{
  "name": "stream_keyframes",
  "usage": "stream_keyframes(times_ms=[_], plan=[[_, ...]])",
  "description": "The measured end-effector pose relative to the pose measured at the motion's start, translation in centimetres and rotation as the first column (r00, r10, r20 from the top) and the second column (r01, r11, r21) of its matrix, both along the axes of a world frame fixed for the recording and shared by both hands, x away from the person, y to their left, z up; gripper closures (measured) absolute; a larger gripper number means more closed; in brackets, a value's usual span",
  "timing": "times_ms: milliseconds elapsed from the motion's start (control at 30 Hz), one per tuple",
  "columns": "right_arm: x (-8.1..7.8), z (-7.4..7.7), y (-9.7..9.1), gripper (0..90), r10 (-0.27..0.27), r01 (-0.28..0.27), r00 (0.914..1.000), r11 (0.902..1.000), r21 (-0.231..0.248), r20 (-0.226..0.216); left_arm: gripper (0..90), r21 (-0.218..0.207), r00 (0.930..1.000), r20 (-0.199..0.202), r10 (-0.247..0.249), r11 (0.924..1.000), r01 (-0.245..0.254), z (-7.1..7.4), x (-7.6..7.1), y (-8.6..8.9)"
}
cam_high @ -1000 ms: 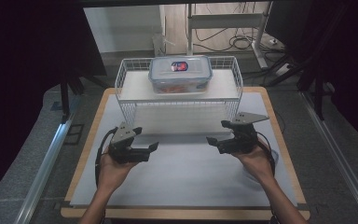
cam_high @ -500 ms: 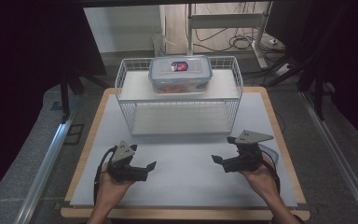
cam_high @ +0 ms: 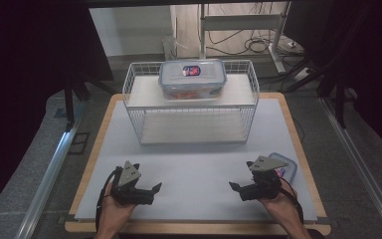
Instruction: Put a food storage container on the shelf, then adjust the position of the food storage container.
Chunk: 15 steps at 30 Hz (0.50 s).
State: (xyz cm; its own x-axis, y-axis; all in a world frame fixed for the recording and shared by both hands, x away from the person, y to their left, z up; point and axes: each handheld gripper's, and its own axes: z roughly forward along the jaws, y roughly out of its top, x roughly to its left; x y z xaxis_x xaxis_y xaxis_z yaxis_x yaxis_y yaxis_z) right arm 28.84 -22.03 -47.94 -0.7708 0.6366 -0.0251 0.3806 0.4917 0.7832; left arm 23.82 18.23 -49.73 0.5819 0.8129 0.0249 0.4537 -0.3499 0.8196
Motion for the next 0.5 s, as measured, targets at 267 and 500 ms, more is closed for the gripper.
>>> stream_keyframes(times_ms=[267,500], plan=[[0.8,-0.5,-0.6,1.4,-0.055,0.054,0.9978,0.9983,-0.022,-0.038,2.5,0.006,1.0000,0.003,-0.003,1.0000,0.003,-0.1,0.0,-0.1],[1.0,-0.2,-1.3,25.2,-0.115,0.111,0.9912,0.9922,-0.056,-0.066,2.5,0.000,1.0000,0.000,-0.009,1.0000,0.009,-0.1,0.0,-0.1]])
